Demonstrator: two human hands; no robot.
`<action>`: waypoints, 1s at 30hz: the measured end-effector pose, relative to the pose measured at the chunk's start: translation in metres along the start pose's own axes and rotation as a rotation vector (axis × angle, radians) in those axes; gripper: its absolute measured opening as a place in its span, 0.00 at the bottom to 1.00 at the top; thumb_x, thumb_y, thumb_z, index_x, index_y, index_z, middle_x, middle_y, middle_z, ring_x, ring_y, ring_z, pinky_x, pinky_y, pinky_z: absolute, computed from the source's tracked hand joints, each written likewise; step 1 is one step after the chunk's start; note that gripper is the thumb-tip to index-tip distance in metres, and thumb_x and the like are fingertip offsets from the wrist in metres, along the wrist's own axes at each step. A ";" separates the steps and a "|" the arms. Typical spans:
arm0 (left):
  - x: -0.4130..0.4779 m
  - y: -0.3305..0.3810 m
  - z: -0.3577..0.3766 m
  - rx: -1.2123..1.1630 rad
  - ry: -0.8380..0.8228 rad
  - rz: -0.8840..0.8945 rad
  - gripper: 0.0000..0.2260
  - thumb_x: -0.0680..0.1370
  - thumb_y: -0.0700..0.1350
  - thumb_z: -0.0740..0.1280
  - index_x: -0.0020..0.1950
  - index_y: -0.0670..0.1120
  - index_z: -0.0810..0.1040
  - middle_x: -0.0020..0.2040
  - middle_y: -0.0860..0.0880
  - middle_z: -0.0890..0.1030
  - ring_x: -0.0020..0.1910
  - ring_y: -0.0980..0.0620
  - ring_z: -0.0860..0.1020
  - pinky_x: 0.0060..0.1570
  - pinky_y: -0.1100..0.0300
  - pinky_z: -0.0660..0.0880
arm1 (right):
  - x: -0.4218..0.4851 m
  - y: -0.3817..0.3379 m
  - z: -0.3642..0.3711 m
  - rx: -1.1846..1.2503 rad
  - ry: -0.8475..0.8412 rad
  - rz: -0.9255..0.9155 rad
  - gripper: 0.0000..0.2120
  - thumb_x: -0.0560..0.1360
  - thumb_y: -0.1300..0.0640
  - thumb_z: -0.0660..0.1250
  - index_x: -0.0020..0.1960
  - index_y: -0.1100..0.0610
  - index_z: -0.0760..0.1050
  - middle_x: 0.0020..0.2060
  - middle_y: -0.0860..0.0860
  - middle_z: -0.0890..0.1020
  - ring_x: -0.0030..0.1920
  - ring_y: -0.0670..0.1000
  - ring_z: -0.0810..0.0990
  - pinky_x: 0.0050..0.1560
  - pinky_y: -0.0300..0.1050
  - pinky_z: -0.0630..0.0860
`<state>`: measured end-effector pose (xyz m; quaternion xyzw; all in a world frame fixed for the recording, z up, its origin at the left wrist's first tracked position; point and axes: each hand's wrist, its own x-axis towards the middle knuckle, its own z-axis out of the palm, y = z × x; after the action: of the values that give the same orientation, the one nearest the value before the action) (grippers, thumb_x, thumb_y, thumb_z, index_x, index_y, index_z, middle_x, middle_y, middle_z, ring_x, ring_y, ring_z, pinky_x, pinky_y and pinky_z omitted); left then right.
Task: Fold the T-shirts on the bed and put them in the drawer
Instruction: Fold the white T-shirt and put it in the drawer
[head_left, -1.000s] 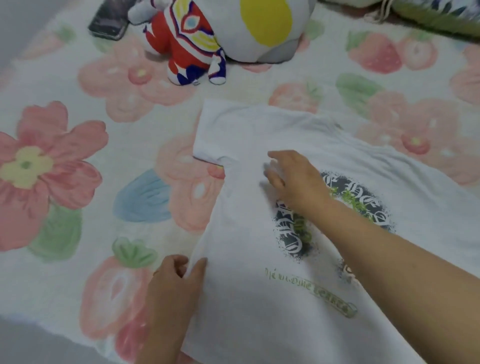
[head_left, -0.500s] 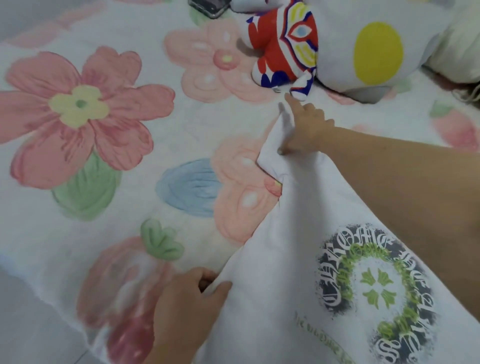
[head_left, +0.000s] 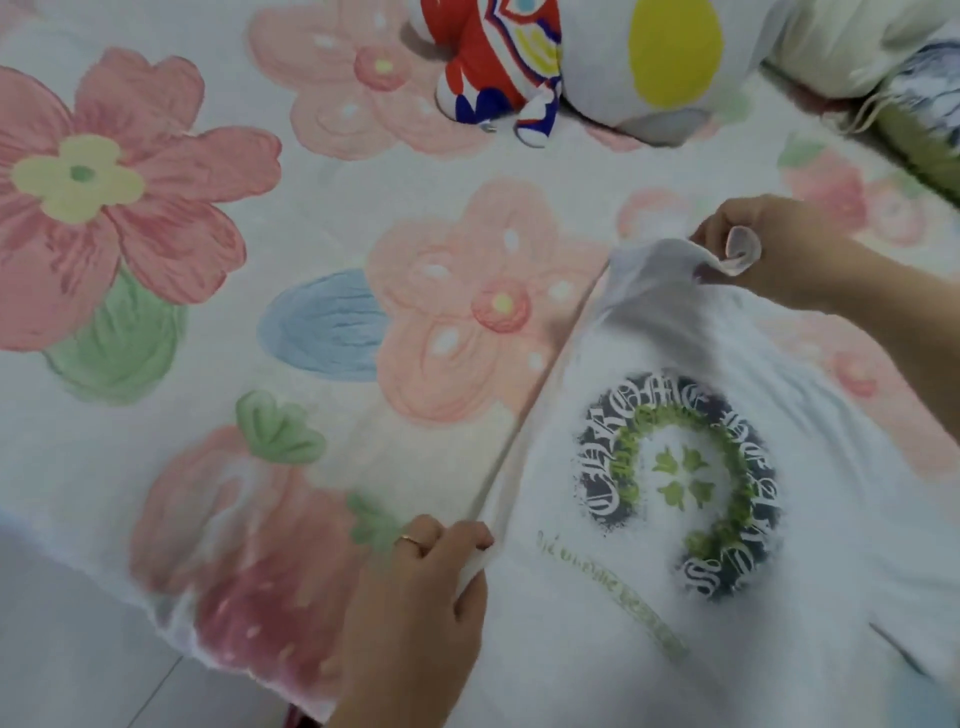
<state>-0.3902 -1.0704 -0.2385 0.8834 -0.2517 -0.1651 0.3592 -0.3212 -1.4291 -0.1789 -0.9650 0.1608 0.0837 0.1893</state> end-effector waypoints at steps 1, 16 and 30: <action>-0.005 0.008 0.007 0.070 -0.063 0.063 0.21 0.56 0.42 0.76 0.44 0.53 0.71 0.29 0.52 0.75 0.20 0.53 0.72 0.17 0.61 0.67 | -0.015 0.017 -0.001 -0.047 -0.010 0.040 0.12 0.66 0.63 0.75 0.36 0.57 0.72 0.45 0.56 0.82 0.47 0.56 0.79 0.44 0.44 0.69; 0.007 0.004 0.095 0.488 -0.352 0.283 0.23 0.79 0.56 0.49 0.71 0.50 0.67 0.72 0.47 0.65 0.71 0.42 0.64 0.67 0.46 0.55 | -0.069 0.002 0.119 -0.101 0.093 0.033 0.25 0.81 0.53 0.52 0.75 0.58 0.53 0.75 0.59 0.55 0.75 0.58 0.53 0.74 0.53 0.51; 0.140 0.071 0.128 0.405 -0.263 0.430 0.27 0.80 0.58 0.44 0.75 0.46 0.56 0.76 0.46 0.58 0.76 0.47 0.52 0.69 0.54 0.32 | -0.099 0.081 0.099 0.897 0.628 1.177 0.12 0.63 0.54 0.69 0.32 0.57 0.65 0.29 0.52 0.68 0.33 0.55 0.69 0.35 0.45 0.68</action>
<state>-0.3591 -1.2640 -0.2911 0.8345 -0.5047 -0.1448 0.1673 -0.4513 -1.4339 -0.2755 -0.5324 0.7073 -0.1779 0.4297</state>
